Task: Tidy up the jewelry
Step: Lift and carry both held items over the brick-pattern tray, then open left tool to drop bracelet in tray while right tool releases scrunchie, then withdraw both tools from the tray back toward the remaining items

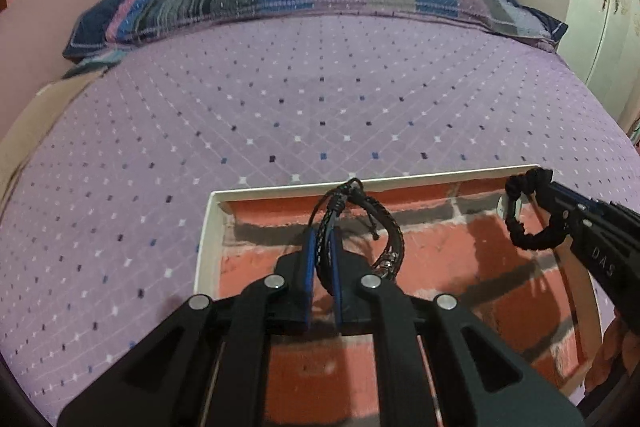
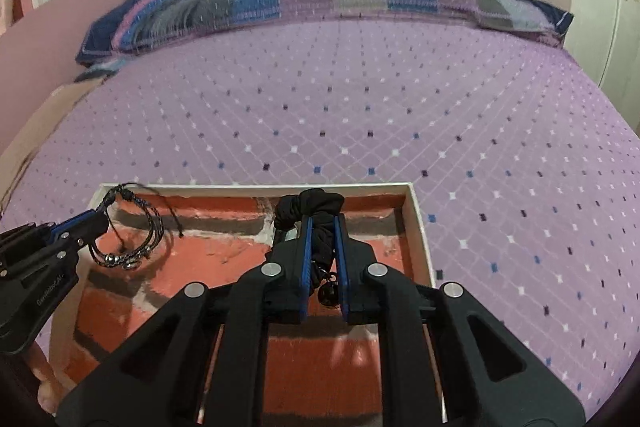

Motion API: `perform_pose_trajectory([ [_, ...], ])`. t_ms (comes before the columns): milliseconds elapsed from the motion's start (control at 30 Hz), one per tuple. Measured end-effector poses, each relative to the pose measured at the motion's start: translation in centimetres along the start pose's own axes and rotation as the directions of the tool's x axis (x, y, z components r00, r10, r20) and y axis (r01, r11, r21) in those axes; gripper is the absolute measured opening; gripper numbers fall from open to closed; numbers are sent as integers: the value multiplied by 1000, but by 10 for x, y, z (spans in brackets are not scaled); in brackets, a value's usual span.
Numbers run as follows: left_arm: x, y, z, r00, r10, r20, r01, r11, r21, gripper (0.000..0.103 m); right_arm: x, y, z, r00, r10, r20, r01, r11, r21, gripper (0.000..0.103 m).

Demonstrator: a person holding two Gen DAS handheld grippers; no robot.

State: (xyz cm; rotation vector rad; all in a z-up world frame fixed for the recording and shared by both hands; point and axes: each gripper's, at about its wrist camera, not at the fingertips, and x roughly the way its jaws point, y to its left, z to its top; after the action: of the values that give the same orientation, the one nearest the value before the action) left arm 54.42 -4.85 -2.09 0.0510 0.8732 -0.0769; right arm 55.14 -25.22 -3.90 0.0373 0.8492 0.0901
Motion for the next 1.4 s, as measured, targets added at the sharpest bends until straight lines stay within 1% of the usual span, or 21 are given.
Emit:
perform_pose_trajectory([
  [133,21,5,5,998,12,-53,-13,1000,-22,8,23,-1,4,997,-46,-64,46,999,-4,12],
  [267,32,3,7,996,1,-85,-3,1000,-15,8,39,-5,5,991,-76,-114,76,997,-4,12],
  [400,38,0,4,995,11,-104,-11,1000,-7,8,47,-13,6,987,-86,-139,88,996,12,13],
  [433,38,1,3,994,12,-106,-13,1000,-11,9,46,-14,6,987,-96,-131,98,995,10,14],
  [467,38,2,3,994,11,-109,-12,1000,-14,9,45,-14,5,987,-100,-127,102,995,9,16],
  [500,38,3,3,994,10,-111,-12,1000,-17,9,45,-15,5,987,-101,-128,104,995,11,24],
  [633,33,5,1,993,8,-117,-9,1000,-12,11,34,-19,5,992,-70,-107,75,996,40,41],
  [667,31,5,-1,993,2,-118,-3,1000,-10,12,31,-19,5,992,-74,-99,78,996,34,41],
  [700,27,5,-3,994,2,-112,-3,1000,-6,23,27,-18,5,993,-77,-91,80,996,27,41],
  [733,23,5,-4,995,5,-102,-5,1000,-3,46,21,-18,4,994,-70,-81,72,997,27,42],
  [767,15,4,-5,997,6,-76,-6,1000,0,57,15,-19,3,995,-66,-72,68,997,31,42],
  [800,11,4,-6,998,5,-59,-5,1000,2,63,6,-20,2,997,-63,-55,65,997,34,45],
  [833,4,4,-7,999,0,-43,0,1000,6,64,1,-19,1,997,-63,-46,65,997,32,47],
  [933,-6,6,-6,999,-16,-46,16,1000,1,63,-22,-19,-5,998,-61,-15,61,998,13,49],
  [1000,-21,10,-7,1000,-15,-19,15,1000,2,64,-41,-20,-10,998,-55,14,55,998,2,54],
  [1067,-43,16,-9,1000,-17,6,17,1000,-4,64,-68,-24,-20,997,-51,56,51,999,0,58],
  [1133,-71,25,-15,999,-31,45,32,999,-21,72,-90,-26,-28,995,-47,87,47,999,1,61],
  [1167,-84,28,-20,997,-31,65,33,999,-23,74,-106,-27,-35,992,-51,111,51,999,1,63],
  [1233,-114,33,-30,994,-20,110,21,1000,-6,80,-128,-28,-44,989,-54,141,54,999,2,70],
  [1333,-157,37,-53,988,-10,157,5,1000,30,81,-169,-29,-66,983,-47,179,49,999,-8,74],
  [1400,-179,39,-68,985,-12,173,7,999,31,82,-194,-30,-79,978,-52,203,56,998,-11,78],
])
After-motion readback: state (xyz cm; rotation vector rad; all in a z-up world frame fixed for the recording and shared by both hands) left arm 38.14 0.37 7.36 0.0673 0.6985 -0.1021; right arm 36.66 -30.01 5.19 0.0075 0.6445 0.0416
